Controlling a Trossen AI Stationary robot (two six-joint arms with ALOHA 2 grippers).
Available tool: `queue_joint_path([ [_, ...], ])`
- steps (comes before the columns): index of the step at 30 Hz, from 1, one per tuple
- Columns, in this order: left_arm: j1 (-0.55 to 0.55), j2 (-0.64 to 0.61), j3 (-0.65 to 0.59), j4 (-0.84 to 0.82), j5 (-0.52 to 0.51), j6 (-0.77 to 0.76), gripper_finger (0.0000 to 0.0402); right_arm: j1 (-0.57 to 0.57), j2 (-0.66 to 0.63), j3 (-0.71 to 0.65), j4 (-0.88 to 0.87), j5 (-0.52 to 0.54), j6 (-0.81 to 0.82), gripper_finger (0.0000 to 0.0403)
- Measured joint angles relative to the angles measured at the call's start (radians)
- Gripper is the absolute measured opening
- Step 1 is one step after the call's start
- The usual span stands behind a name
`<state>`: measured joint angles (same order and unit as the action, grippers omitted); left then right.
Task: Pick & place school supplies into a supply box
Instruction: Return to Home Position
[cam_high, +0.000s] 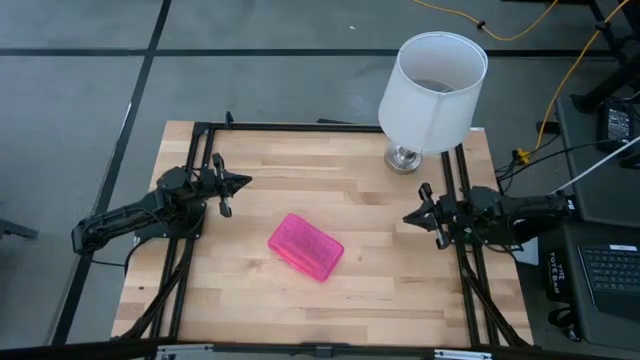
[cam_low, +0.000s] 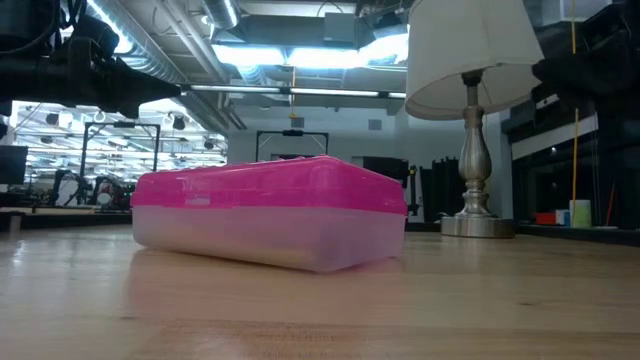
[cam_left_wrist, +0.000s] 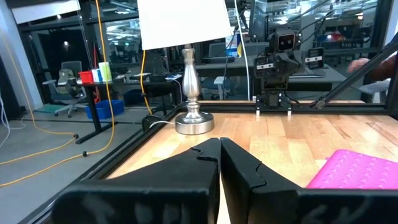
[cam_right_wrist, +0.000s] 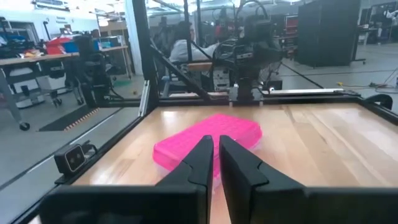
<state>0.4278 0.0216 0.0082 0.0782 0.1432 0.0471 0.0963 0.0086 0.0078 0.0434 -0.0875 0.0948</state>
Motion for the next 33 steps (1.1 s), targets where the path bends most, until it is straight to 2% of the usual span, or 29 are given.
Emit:
queue_joint_path([
  [33,0.000,0.000,0.000,0.000,0.000,0.000,0.0002,0.000,0.000,0.000,-0.008,-0.001,0.033,0.0032],
])
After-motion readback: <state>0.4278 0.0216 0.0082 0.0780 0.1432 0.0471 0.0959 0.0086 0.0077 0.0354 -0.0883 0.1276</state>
